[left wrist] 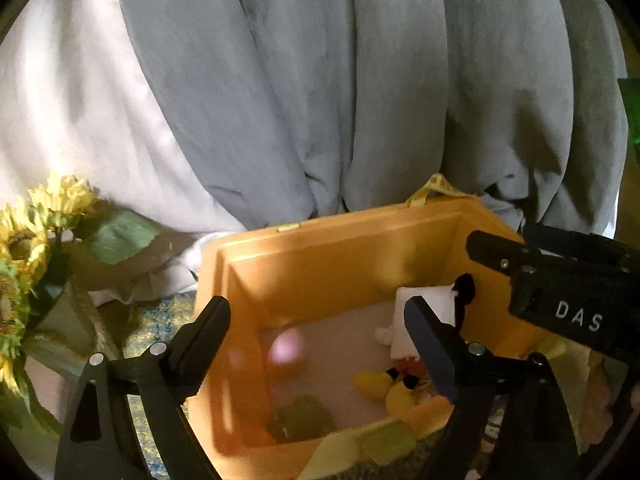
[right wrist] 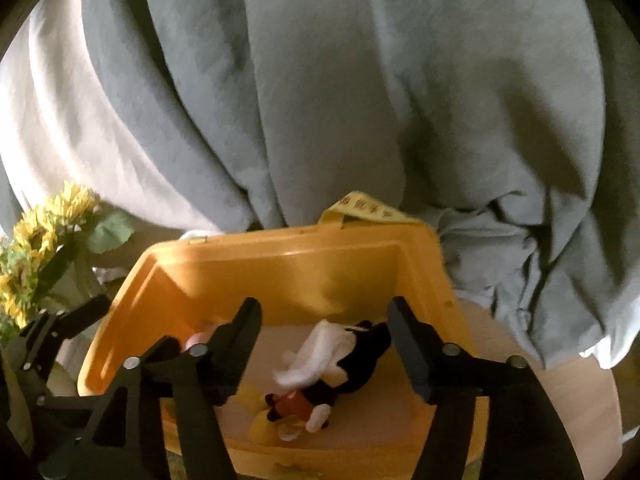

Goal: Organize soft objects
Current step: 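Open the left tool over the basket while the right tool releases the white cloth inside, then withdraw both open tools from the basket toward the remaining items on the mat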

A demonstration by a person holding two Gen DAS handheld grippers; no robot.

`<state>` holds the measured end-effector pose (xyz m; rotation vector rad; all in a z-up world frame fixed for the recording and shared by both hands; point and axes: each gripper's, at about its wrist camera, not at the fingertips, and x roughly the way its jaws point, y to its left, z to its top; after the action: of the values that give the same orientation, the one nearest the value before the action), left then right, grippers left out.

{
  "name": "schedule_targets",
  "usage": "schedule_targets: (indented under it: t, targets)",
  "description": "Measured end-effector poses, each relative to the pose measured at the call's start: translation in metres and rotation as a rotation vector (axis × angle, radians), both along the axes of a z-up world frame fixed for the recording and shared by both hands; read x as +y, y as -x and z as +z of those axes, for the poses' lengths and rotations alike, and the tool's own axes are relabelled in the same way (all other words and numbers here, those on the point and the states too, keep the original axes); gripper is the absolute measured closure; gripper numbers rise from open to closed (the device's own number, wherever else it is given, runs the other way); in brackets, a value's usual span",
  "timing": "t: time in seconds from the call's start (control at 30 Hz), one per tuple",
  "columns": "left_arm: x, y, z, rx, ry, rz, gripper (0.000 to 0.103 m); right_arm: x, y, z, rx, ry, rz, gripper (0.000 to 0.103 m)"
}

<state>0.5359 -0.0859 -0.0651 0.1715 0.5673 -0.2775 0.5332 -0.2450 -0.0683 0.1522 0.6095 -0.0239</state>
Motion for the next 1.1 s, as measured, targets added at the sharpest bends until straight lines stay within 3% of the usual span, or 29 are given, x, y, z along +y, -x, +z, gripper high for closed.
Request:
schedule_targets:
  t: [0.23, 0.33, 0.73, 1.1]
  targets:
    - [0.009, 0.031, 0.024, -0.089, 0.008, 0.029, 0.001, -0.005, 0.036, 0.026, -0.092, 0.043, -0.1, 0.018]
    - [0.014, 0.045, 0.031, -0.11, 0.015, 0.037, 0.001, -0.002, 0.052, 0.033, -0.124, 0.065, -0.112, 0.013]
    - [0.031, 0.107, 0.042, -0.205, -0.02, 0.078, 0.0, 0.002, 0.111, 0.037, -0.16, 0.096, -0.186, 0.01]
    - [0.044, 0.142, 0.035, -0.176, 0.027, 0.097, 0.0, 0.006, 0.155, 0.029, -0.151, 0.061, -0.245, 0.01]
